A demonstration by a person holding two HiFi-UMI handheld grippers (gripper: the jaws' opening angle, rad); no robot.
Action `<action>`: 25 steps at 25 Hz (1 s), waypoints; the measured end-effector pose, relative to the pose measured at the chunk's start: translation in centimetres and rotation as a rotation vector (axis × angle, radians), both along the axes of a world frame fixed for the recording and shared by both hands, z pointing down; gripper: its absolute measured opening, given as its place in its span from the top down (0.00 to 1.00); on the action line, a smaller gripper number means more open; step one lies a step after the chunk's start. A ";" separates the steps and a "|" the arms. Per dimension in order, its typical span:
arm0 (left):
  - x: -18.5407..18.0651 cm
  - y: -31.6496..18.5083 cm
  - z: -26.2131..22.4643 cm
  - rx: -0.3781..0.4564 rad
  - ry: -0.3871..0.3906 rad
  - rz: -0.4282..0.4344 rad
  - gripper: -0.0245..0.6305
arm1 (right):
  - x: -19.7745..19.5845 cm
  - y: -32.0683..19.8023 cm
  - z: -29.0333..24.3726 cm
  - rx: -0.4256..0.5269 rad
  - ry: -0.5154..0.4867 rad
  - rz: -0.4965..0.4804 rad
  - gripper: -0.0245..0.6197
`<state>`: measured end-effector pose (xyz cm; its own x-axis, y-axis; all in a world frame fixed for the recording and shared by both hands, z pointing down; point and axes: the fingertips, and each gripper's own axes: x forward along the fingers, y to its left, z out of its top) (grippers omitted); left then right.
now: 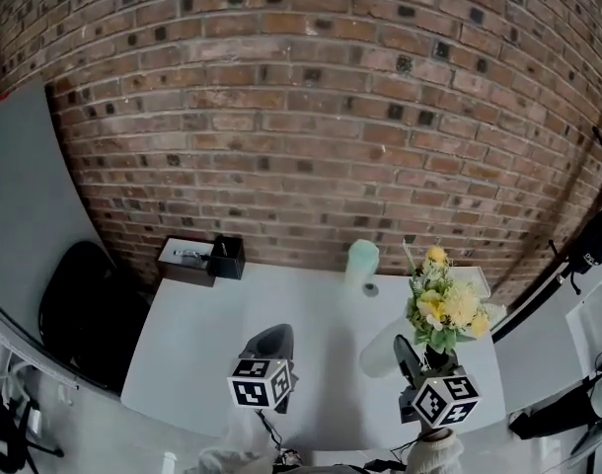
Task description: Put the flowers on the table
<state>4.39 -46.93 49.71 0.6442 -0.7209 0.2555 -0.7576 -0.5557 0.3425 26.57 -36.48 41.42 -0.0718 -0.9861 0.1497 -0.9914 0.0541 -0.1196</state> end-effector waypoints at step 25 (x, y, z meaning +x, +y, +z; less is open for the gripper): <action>4.6 -9.8 4.1 -0.034 -0.189 0.000 0.95 | -3.3 -19.9 7.1 -0.077 -0.002 -0.298 0.57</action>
